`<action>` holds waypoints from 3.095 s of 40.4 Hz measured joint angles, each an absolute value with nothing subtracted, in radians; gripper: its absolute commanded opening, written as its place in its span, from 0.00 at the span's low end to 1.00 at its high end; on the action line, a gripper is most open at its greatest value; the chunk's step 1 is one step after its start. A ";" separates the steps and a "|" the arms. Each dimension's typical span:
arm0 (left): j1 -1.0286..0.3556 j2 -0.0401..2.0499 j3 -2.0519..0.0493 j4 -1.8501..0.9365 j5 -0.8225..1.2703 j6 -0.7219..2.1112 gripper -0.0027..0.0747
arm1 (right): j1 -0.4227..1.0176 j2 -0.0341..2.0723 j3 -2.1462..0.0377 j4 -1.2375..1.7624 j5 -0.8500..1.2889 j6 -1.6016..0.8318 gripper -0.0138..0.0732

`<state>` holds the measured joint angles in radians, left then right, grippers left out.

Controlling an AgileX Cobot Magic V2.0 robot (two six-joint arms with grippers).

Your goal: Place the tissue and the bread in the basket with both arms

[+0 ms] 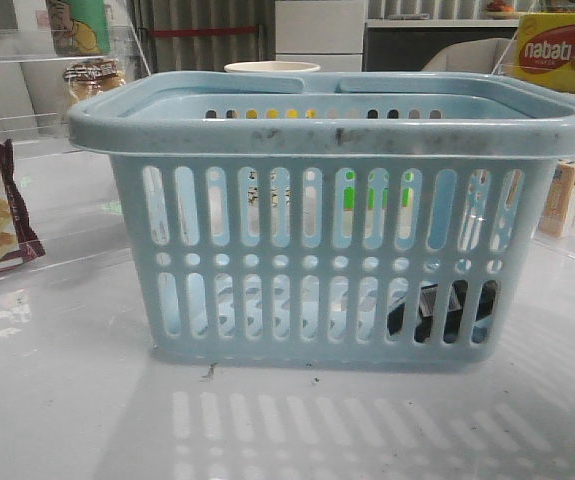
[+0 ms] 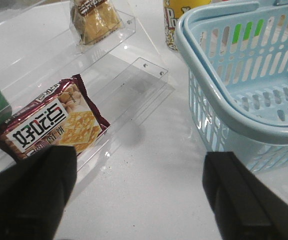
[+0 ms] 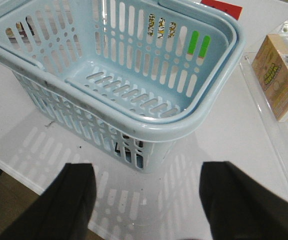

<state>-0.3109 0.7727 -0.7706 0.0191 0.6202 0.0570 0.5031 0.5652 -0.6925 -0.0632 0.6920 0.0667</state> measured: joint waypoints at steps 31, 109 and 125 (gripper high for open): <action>-0.166 1.768 -1.552 -0.083 0.562 0.057 0.91 | 0.503 0.565 -0.693 -0.065 0.694 0.067 0.79; -0.515 1.657 -1.735 -0.226 0.971 0.370 0.15 | 0.503 0.565 -0.693 -0.065 0.698 0.067 0.79; -0.581 1.805 -1.735 -0.239 0.956 0.371 0.70 | 0.503 0.565 -0.693 -0.065 0.698 0.067 0.79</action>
<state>-0.5806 1.8050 -1.7351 -0.2386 0.9561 0.3712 0.5031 0.5652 -0.6925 -0.0655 0.6979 0.0667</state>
